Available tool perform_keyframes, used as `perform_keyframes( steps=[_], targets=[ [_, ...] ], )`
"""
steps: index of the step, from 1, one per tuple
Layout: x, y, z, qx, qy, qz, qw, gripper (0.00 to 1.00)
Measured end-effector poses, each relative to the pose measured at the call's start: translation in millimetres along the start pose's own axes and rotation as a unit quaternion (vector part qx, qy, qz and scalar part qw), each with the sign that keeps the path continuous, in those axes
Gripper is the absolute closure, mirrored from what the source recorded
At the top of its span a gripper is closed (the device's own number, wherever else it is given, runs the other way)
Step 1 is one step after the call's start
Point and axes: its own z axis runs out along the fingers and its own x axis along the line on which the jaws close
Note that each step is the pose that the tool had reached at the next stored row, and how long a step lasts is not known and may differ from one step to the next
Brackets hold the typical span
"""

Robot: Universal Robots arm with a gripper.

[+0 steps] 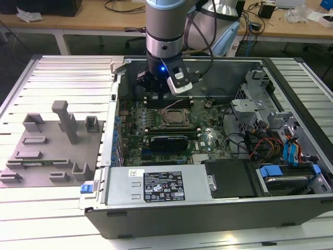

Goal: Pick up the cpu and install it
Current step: 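Install the first cpu locking lever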

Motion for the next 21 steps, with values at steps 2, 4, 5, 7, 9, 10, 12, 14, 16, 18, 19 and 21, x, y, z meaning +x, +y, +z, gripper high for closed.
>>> perform_keyframes(
  steps=[2, 4, 5, 7, 9, 10, 12, 14, 16, 18, 19, 21],
  targets=[
    [-0.2, -0.2, 0.5, -0.0001, 0.0000, 0.000, 1.0000, 0.89],
    [-3.6, -1.6, 3.2, 0.0000, 0.0000, 0.001, 1.0000, 0.89],
    [-6.4, -2.5, 5.0, 0.0000, 0.0000, 0.001, 1.0000, 0.89],
    [-9.5, -3.3, 6.8, 0.0000, -0.0001, 0.002, 1.0000, 0.89],
    [-12.5, -4.0, 8.8, 0.0000, -0.0001, 0.003, 1.0000, 0.89],
    [-15.2, -4.6, 10.7, 0.0000, -0.0003, 0.005, 1.0000, 0.89],
    [-17.2, -5.0, 12.6, -0.0001, -0.0008, 0.007, 1.0000, 0.89],
    [-18.4, -5.2, 13.9, 0.0002, -0.0018, 0.012, 0.9999, 0.89],
    [-21.6, -5.2, 15.4, 0.0004, -0.0037, 0.023, 0.9997, 0.89],
    [-24.5, -4.9, 16.3, 0.0002, -0.0049, 0.029, 0.9996, 0.89],
    [-25.9, -4.5, 16.7, 0.0003, -0.0053, 0.031, 0.9995, 0.89],
    [-28.6, -1.5, 18.1, 0.0002, -0.0061, 0.036, 0.9993, 0.89]
  ],
)
